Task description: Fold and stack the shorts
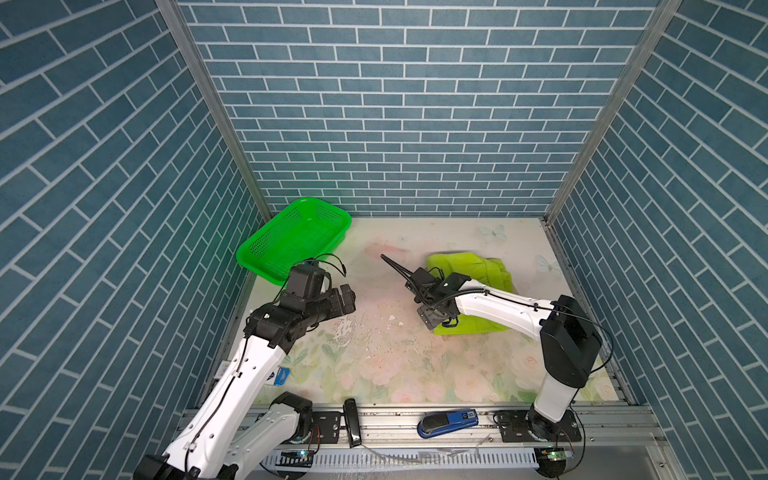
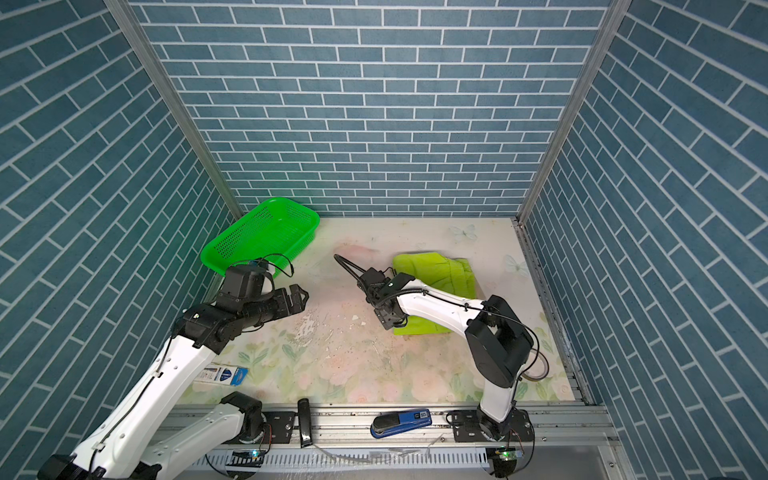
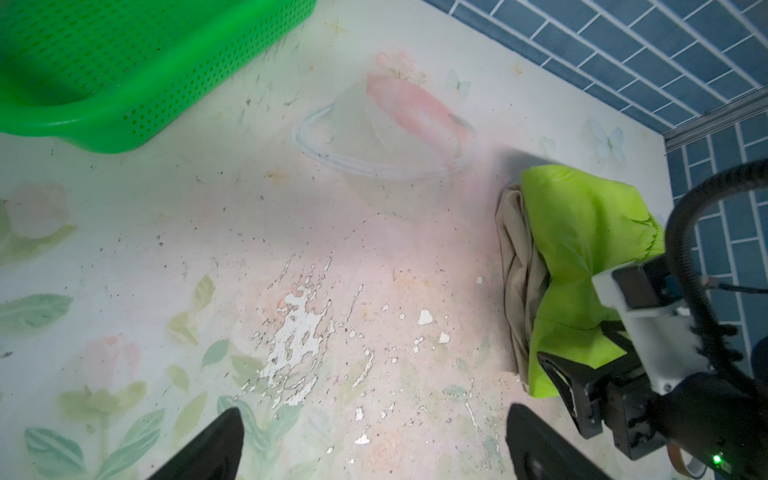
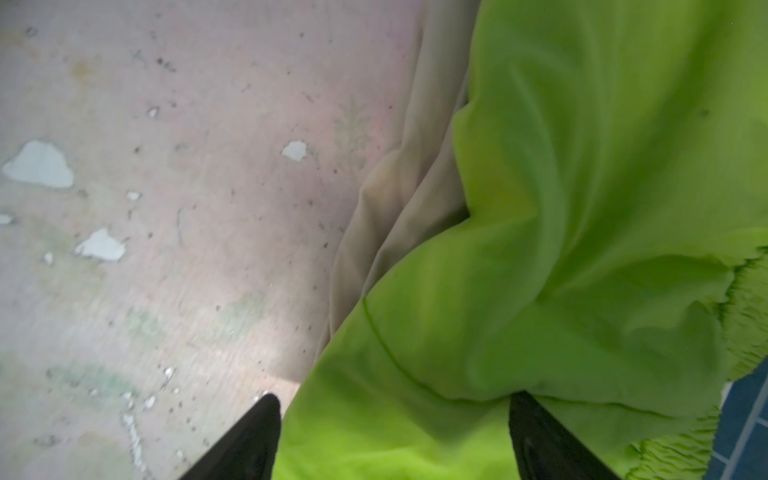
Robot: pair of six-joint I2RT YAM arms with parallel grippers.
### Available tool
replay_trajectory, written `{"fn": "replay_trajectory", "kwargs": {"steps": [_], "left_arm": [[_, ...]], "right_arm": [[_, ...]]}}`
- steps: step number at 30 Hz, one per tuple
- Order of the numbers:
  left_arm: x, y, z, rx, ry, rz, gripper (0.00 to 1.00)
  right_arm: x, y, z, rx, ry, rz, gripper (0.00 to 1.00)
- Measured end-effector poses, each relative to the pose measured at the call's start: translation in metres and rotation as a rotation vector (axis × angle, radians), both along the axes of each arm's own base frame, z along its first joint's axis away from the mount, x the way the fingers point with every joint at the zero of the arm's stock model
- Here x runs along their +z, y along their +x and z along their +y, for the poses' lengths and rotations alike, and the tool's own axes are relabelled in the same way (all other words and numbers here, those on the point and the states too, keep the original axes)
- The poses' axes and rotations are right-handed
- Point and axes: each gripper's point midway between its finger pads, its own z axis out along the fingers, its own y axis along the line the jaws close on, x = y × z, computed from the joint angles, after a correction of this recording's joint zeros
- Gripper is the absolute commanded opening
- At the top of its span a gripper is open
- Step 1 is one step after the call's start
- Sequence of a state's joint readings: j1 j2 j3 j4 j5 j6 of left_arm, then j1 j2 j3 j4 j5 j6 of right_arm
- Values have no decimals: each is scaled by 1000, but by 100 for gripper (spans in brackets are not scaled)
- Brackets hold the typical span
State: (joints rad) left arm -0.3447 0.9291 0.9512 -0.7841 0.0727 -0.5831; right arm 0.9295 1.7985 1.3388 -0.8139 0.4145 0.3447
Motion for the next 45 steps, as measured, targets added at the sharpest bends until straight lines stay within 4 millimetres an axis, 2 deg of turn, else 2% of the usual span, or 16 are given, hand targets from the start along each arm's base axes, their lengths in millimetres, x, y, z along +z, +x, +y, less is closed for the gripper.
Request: {"fn": "replay_trajectory", "kwargs": {"steps": [4,5,10,12,14,18,20,29,38,41,45], "left_arm": [[-10,-3,-1,-6,2,29,100],[-12,-4,-1,-9,2,36,100],[-22,-1,-4,-15,5,73,100],[-26,0,-4,-16,6,79,100],[-27,0,-5,-17,5,80,100],[-27,0,-5,-17,5,77,100],[-27,1,-4,-14,8,76,100],[-28,2,-2,-8,21,77,100],[-30,7,13,31,55,70,100],[-34,9,21,54,64,72,100],[-39,13,30,77,75,65,100]], "right_arm": [[-12,4,-1,-26,-38,-6,91],[-16,4,-1,-30,-42,-4,99],[-35,-8,-7,-47,-65,21,98],[-41,-11,-12,-50,-82,30,95],[-46,-11,-17,-57,-94,36,87],[-54,-1,-35,-104,-99,49,75],[-56,8,-46,-134,-99,52,74],[-55,72,-100,-179,-103,29,75],[-52,172,-181,-297,-64,-18,77],[-51,194,-203,-324,-54,-30,81],[-49,216,-217,-322,-45,-46,87]]}}
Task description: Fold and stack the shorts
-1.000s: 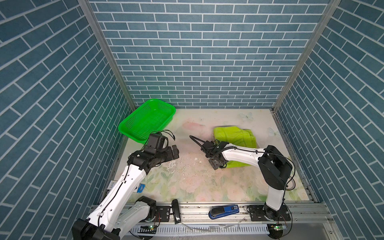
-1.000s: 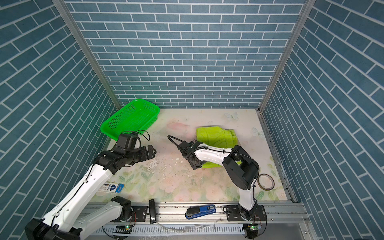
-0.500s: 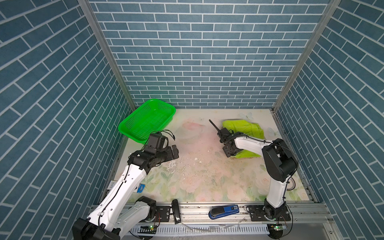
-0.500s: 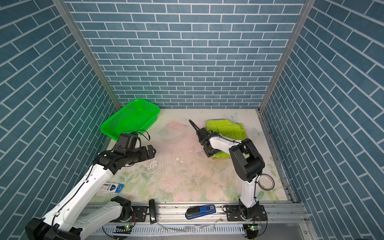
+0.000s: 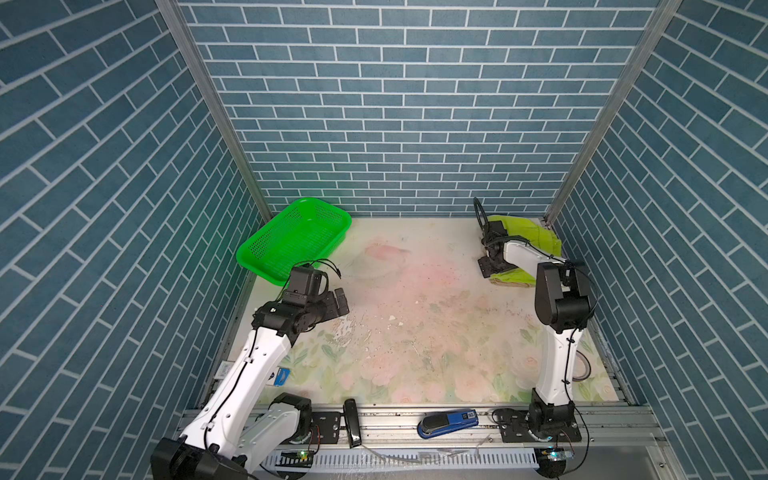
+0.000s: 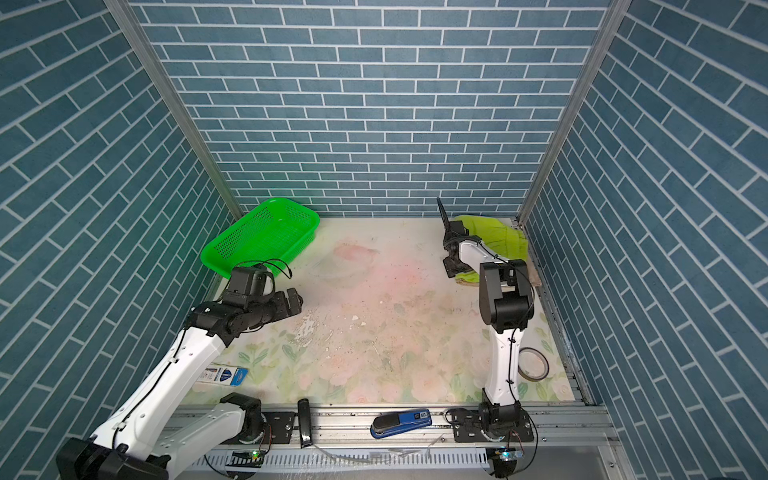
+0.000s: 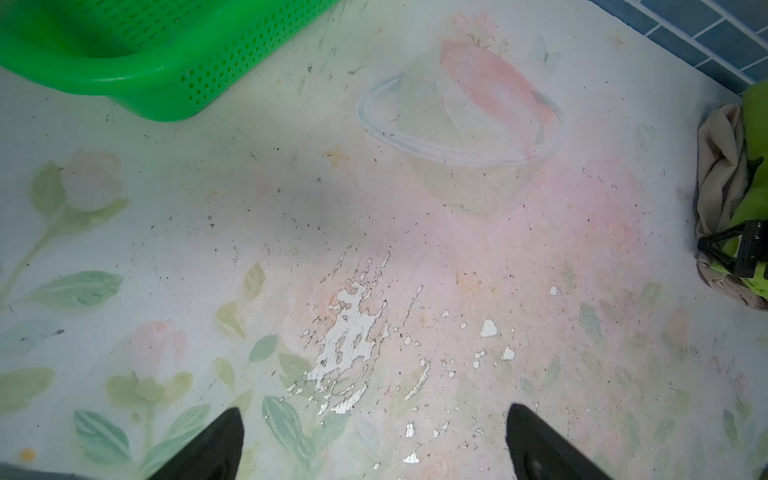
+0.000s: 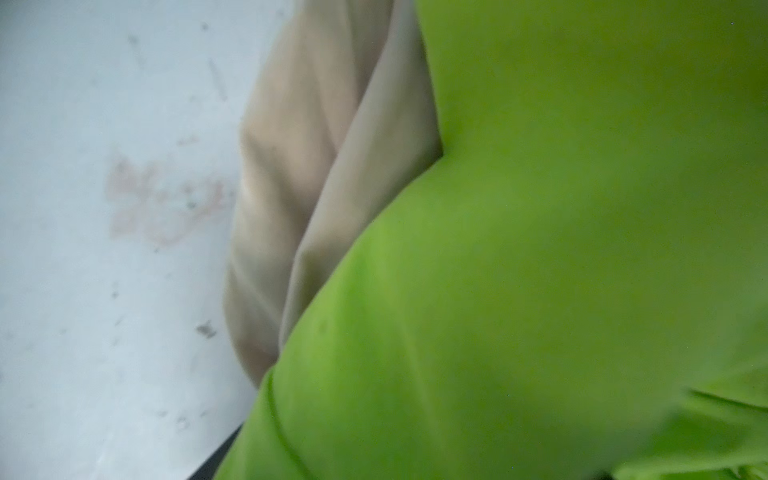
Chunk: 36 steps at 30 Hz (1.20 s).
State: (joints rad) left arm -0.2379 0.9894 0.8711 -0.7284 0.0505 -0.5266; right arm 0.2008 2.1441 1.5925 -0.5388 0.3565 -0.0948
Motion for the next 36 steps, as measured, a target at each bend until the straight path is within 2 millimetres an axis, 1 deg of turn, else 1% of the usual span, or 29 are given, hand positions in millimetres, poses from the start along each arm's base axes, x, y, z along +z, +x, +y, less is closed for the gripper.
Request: {"fn": "replay_trajectory", "kwargs": {"steps": [2,5,7,9,11,12,14,15,16,17,18,19,20,21,22,23,25,27,28,30,31,33,36], "left_arm": [[-3,2,4,8,12,-5,100],[-8,4,12,22,38,-13,100],[-9,8,19,39,71,-29,100],[-5,13,28,62,119,-58,100],[1,20,41,99,184,-104,100],[5,24,49,124,221,-135,100],[12,30,65,182,300,-215,100],[13,31,74,213,341,-252,100],[10,30,84,250,390,-290,100],[6,28,93,287,430,-314,100],[-1,24,106,338,483,-333,100],[-10,18,117,384,533,-344,100],[-18,14,123,408,563,-349,100],[-28,10,130,426,597,-356,100],[-37,6,137,438,628,-357,100],[-43,4,140,441,647,-358,100],[-51,7,144,435,672,-371,100],[-54,16,145,417,679,-390,100],[-56,22,144,403,678,-397,100],[-61,35,141,370,665,-411,100],[-65,41,138,347,656,-416,100],[-71,53,132,304,643,-427,100],[-75,75,124,248,612,-443,100]], "right_arm": [[1,6,-3,9,8,-5,91],[3,9,0,35,32,-9,97],[7,7,6,50,68,-27,99],[19,0,11,62,112,-55,99],[42,-11,16,65,164,-105,99],[60,-17,18,66,194,-144,99],[102,-31,20,56,256,-258,99],[122,-41,19,46,291,-318,99],[141,-53,17,34,329,-377,99],[154,-62,14,18,360,-421,99],[164,-74,6,-9,387,-473,99],[167,-86,-6,-45,403,-514,99],[163,-95,-15,-75,410,-538,99],[152,-106,-26,-112,413,-552,99],[134,-116,-38,-154,406,-545,99],[116,-124,-46,-186,402,-525,99],[66,-146,-59,-243,380,-449,99],[34,-161,-63,-265,371,-407,99],[23,-164,-64,-265,371,-410,98],[11,-164,-63,-256,379,-442,98],[10,-160,-62,-242,388,-472,98],[15,-149,-60,-210,398,-539,97],[32,-130,-58,-153,401,-672,98]]}}
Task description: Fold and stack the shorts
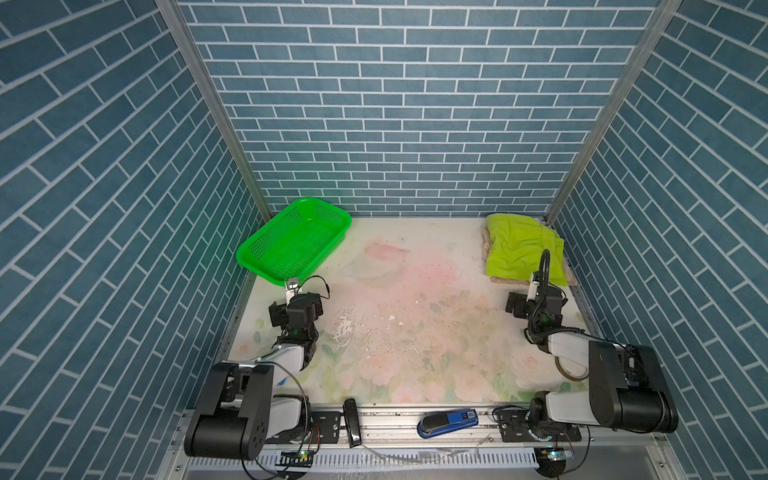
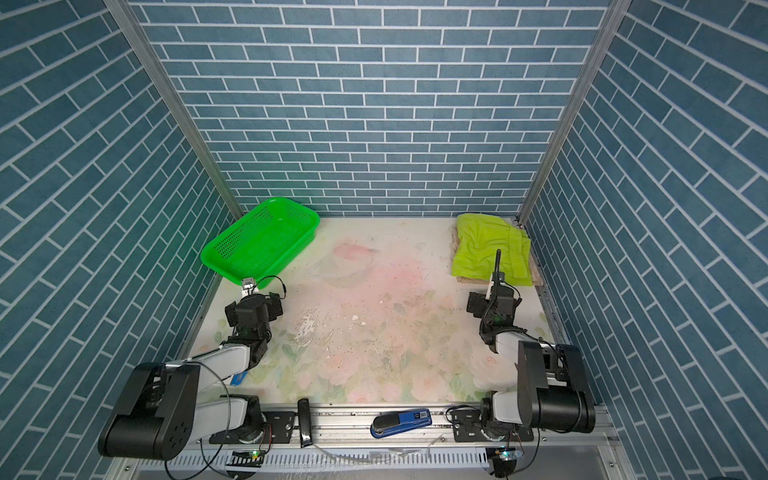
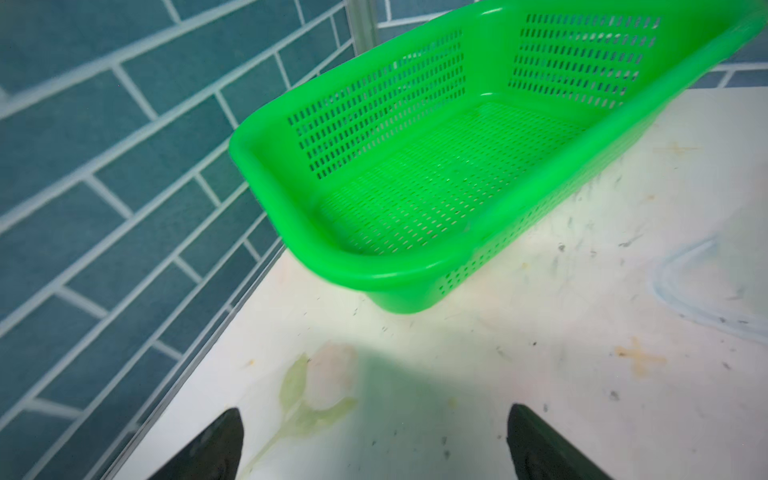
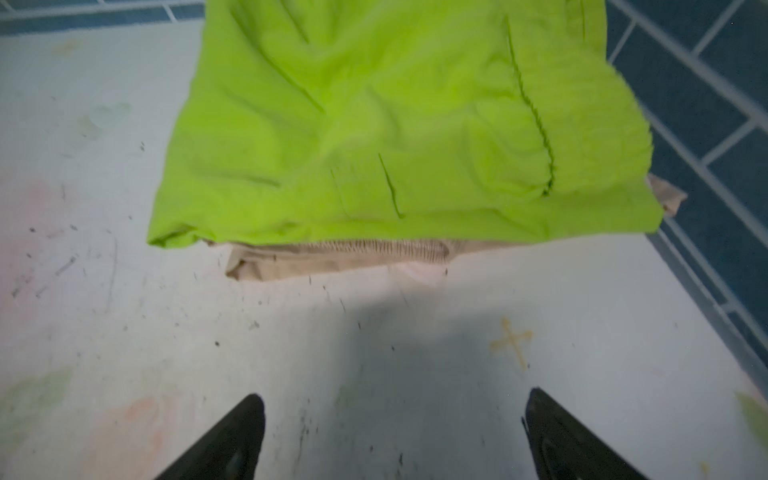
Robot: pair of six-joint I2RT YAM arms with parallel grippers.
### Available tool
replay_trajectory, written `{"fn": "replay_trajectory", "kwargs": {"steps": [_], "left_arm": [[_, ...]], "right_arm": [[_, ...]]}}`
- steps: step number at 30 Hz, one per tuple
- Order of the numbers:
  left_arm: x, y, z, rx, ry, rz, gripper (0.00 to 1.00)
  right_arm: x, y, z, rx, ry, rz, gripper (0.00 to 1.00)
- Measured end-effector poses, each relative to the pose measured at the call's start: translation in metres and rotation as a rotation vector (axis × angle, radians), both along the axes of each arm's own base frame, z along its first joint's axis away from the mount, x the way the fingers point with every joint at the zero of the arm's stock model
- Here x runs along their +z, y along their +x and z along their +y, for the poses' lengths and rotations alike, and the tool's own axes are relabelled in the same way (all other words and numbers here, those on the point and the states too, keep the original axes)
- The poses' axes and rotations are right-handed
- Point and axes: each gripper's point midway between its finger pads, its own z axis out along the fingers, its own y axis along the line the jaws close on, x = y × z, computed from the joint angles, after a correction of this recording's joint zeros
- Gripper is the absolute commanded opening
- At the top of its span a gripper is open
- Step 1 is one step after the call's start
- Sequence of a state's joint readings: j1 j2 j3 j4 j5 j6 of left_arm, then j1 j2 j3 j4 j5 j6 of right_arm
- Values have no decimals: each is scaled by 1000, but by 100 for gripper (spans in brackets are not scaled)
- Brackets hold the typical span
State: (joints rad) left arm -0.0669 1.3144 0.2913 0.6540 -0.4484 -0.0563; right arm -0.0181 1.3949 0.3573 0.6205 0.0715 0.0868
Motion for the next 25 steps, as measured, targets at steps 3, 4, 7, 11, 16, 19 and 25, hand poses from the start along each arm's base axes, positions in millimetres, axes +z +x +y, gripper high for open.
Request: {"fn": "replay_trajectory", "kwargs": {"steps": [3,4,7,11,16,19,25], "left_arm": [[-3,30,-11,-77,-15,-10,100],[-6,37,-16,-112,-19,-7,100],[-13,42,-27,-181,-27,3,100],[-7,47,-33,-220,-30,-24,100],[-4,49,-37,-239,-32,-37,100],[-4,49,-37,-245,-32,-39,100],[-4,49,-38,-247,-32,-39,100]], "right_arm": [[-3,4,-1,2,-12,-96,99],[-13,0,-1,1,-13,-74,99],[-17,2,0,6,-18,-56,99],[15,30,0,20,-15,-139,99],[18,32,4,49,-10,-146,99],[17,32,5,57,-7,-143,99],[16,31,6,63,-6,-139,99]]}}
